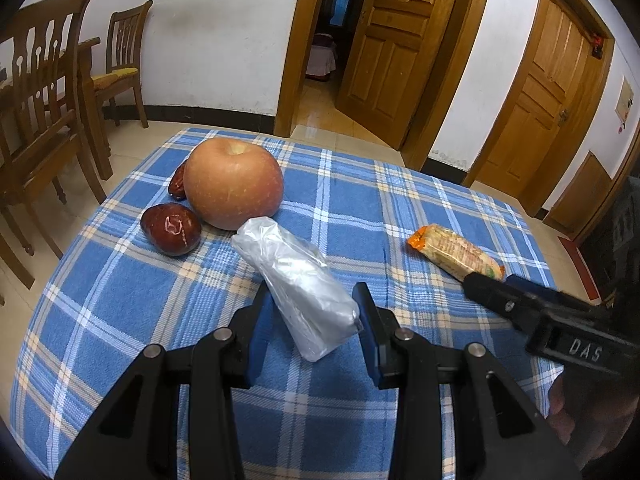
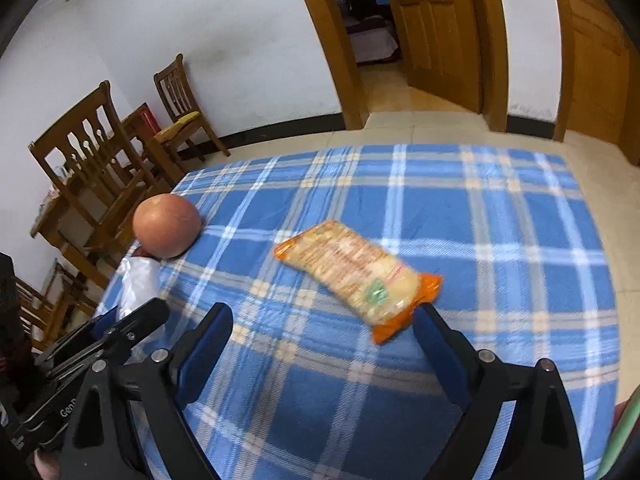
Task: Collect trash
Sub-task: 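Grasp the orange snack wrapper with the right tool while the left tool holds the white bag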
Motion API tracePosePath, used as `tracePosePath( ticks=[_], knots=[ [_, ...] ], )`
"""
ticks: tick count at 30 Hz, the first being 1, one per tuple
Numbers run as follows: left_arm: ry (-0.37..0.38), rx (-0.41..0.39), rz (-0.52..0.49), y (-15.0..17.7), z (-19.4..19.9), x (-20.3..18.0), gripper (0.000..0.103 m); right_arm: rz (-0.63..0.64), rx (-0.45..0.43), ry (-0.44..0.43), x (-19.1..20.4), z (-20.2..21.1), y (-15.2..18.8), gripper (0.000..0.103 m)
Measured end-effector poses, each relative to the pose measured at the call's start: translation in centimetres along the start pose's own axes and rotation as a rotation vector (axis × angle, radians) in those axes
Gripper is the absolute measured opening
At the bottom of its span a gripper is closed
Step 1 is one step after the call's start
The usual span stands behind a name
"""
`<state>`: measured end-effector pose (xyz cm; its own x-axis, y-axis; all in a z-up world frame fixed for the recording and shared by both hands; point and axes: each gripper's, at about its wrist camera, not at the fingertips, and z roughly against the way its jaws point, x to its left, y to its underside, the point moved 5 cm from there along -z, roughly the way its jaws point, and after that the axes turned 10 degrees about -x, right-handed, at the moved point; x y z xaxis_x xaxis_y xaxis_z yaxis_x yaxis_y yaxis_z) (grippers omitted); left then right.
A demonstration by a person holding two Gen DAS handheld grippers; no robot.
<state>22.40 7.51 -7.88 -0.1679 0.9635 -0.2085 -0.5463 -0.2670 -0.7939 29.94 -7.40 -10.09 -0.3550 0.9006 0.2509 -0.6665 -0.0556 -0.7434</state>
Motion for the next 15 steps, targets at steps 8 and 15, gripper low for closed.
tracePosePath(
  ticks=[8,15],
  knots=[
    [0.001,0.002,-0.008,0.1,-0.1,-0.1,0.04,0.092,-0.016,0.078,-1.3,-1.6,-1.9,0.094],
    [0.003,0.005,-0.008,0.1,-0.2,0.1,0.04,0.117,0.044,0.054,-0.8,-3.4,-0.7,0.083]
  ],
)
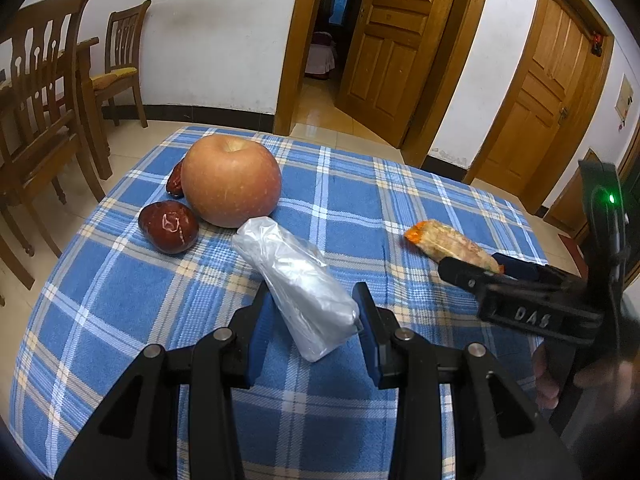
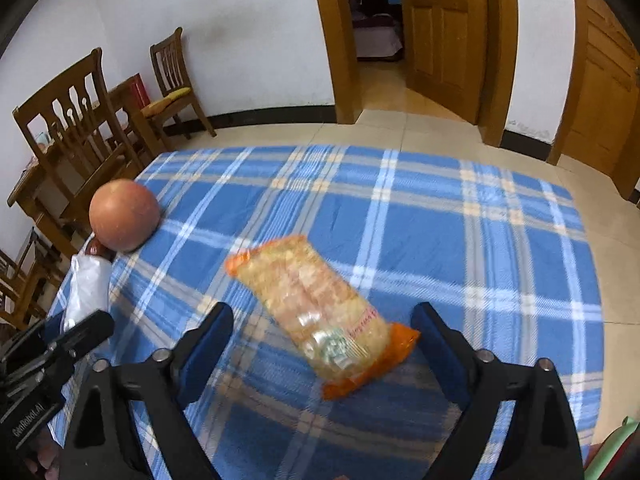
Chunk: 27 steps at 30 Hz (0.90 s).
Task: Collect trash
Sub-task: 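Grasp the orange snack wrapper with the right tool while the left tool holds the white bag, then carry the white bag and snack wrapper with both tools over the red bin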
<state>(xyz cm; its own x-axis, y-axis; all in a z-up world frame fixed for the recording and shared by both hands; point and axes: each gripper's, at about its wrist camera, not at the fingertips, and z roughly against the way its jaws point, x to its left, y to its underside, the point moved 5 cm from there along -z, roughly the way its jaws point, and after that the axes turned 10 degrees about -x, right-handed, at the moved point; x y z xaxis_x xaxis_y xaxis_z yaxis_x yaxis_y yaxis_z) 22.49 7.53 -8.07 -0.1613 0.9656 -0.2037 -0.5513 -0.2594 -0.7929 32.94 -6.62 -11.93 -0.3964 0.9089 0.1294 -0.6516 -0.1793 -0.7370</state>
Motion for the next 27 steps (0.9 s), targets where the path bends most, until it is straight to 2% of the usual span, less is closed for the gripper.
tracePosePath(
  ticks=[3,7,16,27],
  knots=[
    [0.001,0.001,-0.003,0.0,0.0,0.0,0.04,0.043,-0.009,0.018,0.7,0.4,0.5,0.064],
    [0.005,0.002,-0.007,0.1,-0.1,-0.3,0.04,0.043,-0.008,-0.001,1.1,1.1,0.9,0.052],
    [0.025,-0.006,-0.024,0.2,0.1,-1.0,0.04,-0.055,-0.033,-0.004,1.0,4.2,2.9,0.049],
    [0.077,-0.008,-0.073,0.7,1.2,-3.9,0.04,-0.193,-0.137,0.054,-1.3,11.6,4.7,0.048]
  ],
)
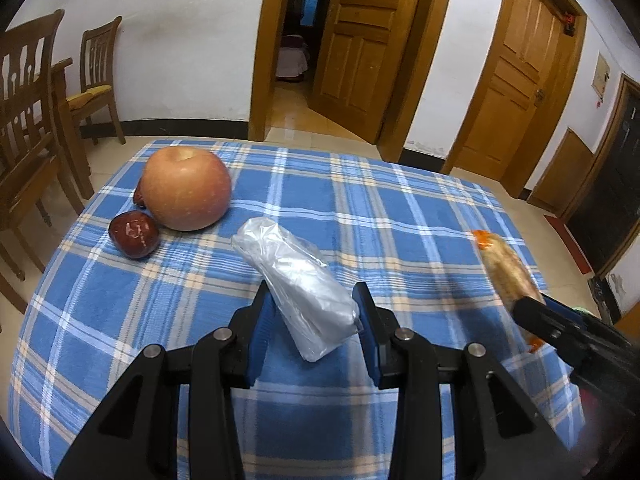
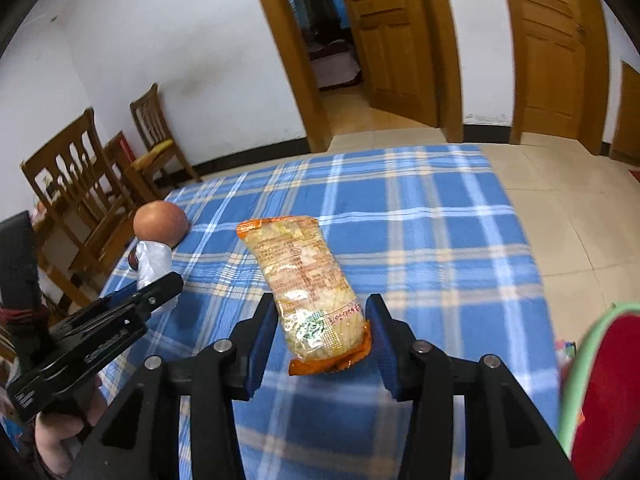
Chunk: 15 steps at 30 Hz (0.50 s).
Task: Collect trash
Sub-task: 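Carry the white bag and snack wrapper with both tools over the red bin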
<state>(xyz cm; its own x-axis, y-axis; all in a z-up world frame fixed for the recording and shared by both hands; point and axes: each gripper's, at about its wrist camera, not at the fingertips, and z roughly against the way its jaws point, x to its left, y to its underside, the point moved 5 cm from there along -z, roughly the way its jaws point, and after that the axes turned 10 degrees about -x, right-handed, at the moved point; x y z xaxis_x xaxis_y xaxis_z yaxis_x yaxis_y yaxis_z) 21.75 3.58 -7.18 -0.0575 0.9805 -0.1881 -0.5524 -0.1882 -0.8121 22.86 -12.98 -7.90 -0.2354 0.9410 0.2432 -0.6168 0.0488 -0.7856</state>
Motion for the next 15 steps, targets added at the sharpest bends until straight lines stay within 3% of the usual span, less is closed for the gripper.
tracePosePath(
  ticks=[7,15],
  knots=[
    [0.042,-0.015,-0.038,0.1,2.1,-2.6,0.04,-0.078,-0.061,0.05,-3.1,5.0,1.0,0.049],
    [0.151,-0.002,-0.078,0.9,4.4,-7.6,0.04,-0.183,-0.095,0.153,-7.5,10.2,3.0,0.049]
  ],
)
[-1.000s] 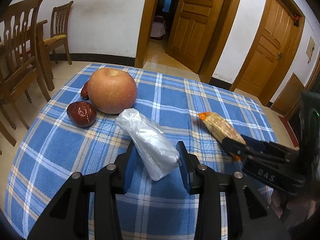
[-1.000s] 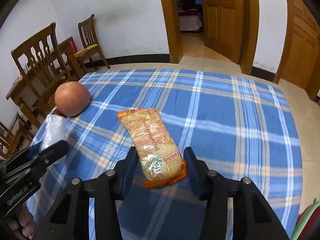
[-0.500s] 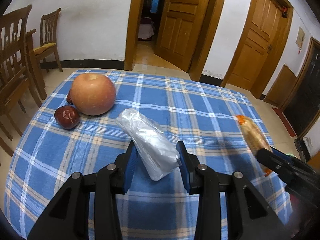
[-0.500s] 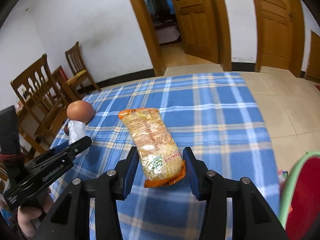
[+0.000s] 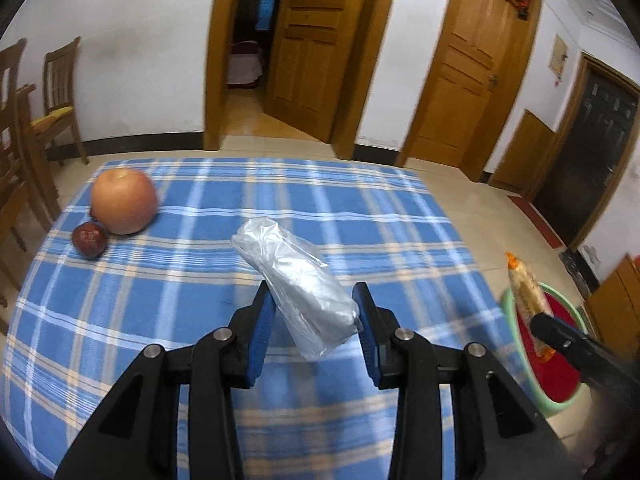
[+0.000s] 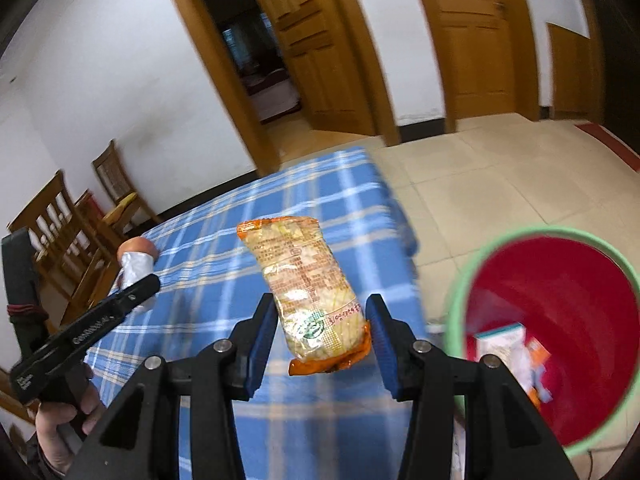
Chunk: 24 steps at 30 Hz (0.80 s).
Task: Collect trash
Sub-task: 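Carry the white bag and snack wrapper with both tools over the red bin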
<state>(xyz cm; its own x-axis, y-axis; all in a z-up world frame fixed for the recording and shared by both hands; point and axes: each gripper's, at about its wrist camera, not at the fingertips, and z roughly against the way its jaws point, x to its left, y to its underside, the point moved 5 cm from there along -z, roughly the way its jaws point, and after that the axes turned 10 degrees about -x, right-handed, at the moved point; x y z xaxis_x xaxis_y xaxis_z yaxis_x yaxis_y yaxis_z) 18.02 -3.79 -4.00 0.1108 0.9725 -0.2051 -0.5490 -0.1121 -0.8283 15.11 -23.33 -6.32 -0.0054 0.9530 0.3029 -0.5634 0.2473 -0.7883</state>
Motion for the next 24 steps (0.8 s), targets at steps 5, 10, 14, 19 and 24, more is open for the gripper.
tracePosePath(
  ticks=[5,10,14,19,24],
  knots=[
    [0.079,0.015,-0.028,0.2,0.5,-3.7,0.04,-0.069,-0.011,0.071,-3.8,2.4,0.7,0.049],
    [0.146,0.038,-0.066,0.8,0.6,-7.9,0.04,-0.129,-0.04,0.14,-7.5,4.8,1.0,0.049],
    [0.191,0.057,-0.093,1.4,0.6,-10.8,0.04,-0.157,-0.061,0.203,-10.2,6.4,1.2,0.049],
    [0.237,0.081,-0.128,2.1,0.3,-13.8,0.04,-0.185,-0.081,0.273,-13.2,8.0,1.8,0.049],
    [0.294,0.109,-0.145,3.0,0.0,-16.5,0.04,-0.214,-0.08,0.324,-15.7,8.4,2.4,0.049]
  ],
)
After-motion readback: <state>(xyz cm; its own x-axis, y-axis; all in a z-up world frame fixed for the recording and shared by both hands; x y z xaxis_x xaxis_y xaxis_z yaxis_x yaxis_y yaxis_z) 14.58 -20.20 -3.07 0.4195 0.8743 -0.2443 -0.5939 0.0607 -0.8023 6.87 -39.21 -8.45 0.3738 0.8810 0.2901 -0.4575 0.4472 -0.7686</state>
